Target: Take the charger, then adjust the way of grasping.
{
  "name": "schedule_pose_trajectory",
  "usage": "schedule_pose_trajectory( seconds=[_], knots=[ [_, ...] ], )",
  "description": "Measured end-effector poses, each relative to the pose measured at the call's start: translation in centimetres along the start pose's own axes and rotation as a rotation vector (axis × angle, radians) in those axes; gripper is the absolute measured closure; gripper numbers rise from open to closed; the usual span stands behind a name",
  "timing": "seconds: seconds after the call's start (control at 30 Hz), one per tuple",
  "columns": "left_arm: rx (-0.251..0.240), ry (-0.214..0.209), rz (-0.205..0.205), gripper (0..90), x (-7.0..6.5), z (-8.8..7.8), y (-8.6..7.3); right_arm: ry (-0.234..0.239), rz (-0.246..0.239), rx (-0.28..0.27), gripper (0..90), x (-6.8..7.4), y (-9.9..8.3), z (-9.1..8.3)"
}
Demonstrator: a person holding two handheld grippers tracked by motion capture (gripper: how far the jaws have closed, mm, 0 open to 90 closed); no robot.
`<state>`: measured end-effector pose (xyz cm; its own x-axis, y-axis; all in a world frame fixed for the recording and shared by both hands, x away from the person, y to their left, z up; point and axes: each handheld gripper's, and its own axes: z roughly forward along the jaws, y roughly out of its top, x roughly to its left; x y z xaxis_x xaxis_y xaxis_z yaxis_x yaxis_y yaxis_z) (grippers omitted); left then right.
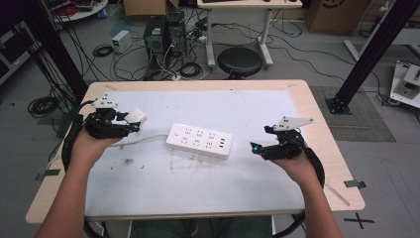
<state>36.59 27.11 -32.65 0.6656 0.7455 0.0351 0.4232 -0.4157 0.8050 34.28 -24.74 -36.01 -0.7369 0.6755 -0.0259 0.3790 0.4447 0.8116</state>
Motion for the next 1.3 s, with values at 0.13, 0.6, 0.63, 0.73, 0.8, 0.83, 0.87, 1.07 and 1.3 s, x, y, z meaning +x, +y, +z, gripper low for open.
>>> schedule_pose_trajectory(
  seconds=[0.13, 0.6, 0.63, 0.73, 0.8, 0.83, 0.87, 1.07, 1.3],
  knots=[
    [-0.024, -0.041, 0.019, 42.4, -0.5, -0.3, -0.5, -0.001, -0.003, 0.001, 20.2, 0.0, 0.1, 0.1],
    [-0.066, -0.185, 0.183, 42.4, -3.7, 1.7, -1.7, 0.054, -0.016, 0.003, 20.2, 1.1, 0.8, 0.4],
    [-0.071, -0.195, 0.185, 42.4, -4.0, 1.9, -1.8, 0.066, -0.008, 0.0, 20.2, 1.4, 0.9, 0.4],
    [-0.079, -0.213, 0.198, 42.4, -4.4, 2.3, -2.0, 0.086, -0.007, -0.003, 20.2, 1.8, 1.0, 0.6],
    [-0.093, -0.227, 0.232, 42.4, -5.4, 3.1, -2.2, 0.116, -0.008, -0.001, 20.2, 2.5, 1.2, 1.1],
    [-0.098, -0.228, 0.249, 42.5, -5.7, 3.3, -2.3, 0.124, -0.013, 0.003, 20.2, 2.8, 1.2, 1.3],
    [-0.101, -0.232, 0.26, 42.4, -6.0, 3.5, -2.4, 0.125, -0.014, 0.003, 20.2, 3.1, 1.2, 1.4],
    [-0.126, -0.249, 0.32, 42.5, -8.1, 4.6, -2.5, 0.196, 0.006, -0.006, 20.2, 4.8, 1.2, 2.4],
    [-0.152, -0.272, 0.427, 42.5, -10.5, 5.4, -2.5, 0.259, 0.02, 0.002, 20.2, 6.8, 1.6, 3.4]
  ],
)
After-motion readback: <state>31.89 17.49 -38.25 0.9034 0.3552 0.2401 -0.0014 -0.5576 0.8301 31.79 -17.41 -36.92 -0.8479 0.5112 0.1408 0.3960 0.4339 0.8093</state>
